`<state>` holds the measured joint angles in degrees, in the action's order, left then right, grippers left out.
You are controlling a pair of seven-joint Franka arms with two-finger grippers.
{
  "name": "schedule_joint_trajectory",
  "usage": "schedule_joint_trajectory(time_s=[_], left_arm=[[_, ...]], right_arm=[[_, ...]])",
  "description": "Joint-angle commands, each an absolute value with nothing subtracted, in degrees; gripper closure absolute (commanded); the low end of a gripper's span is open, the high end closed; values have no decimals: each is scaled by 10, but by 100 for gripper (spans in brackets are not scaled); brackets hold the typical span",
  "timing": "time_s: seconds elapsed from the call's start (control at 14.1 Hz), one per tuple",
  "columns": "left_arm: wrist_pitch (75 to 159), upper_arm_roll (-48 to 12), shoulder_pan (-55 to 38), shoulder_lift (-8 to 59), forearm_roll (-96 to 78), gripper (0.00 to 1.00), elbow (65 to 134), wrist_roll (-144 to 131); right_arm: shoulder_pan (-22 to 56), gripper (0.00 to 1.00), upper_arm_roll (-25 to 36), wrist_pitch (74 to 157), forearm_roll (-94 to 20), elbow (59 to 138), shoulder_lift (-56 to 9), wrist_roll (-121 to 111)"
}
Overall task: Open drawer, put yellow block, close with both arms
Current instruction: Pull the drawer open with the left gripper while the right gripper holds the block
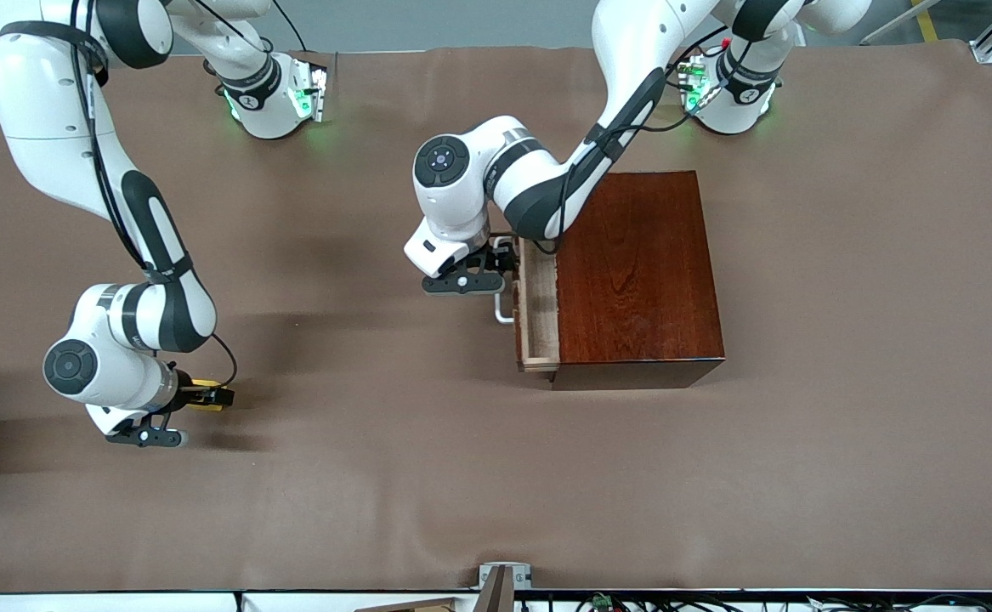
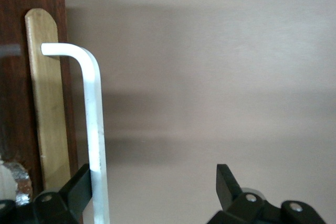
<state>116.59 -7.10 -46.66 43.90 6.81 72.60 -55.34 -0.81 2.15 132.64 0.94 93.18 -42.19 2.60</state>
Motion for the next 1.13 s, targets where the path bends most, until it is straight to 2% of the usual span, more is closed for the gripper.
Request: schedule_joint_trajectory(time_s=[0.0,0.28,0.42,0.78,0.85,0.99,1.06], left_arm=[[1232,-75,-475,454,54,0,706,-559],[1256,-76,-475,455,54,0,706,-556],[1271,-80,-475,457,51,0,707,-555],[1323,-89,-475,461,50,0,706,-553],[1333,-90,-475,461,50,0,706,-552],[1346,-99,-475,466,50,0,705,-552],[1353,-100,-475,466,50,0,705,-553]], right_arm=[[-17,9,17,1324,4,934,-419,16],[-17,10,17,1323,4,938,-419,16],[-16,17,17,1323,4,938,-419,16],[-18,17,17,1323,4,939,-418,11],[-18,23,17,1323,4,939,-418,6],[-19,45,17,1324,4,939,-418,2],[-21,53,17,1324,4,938,-418,2]])
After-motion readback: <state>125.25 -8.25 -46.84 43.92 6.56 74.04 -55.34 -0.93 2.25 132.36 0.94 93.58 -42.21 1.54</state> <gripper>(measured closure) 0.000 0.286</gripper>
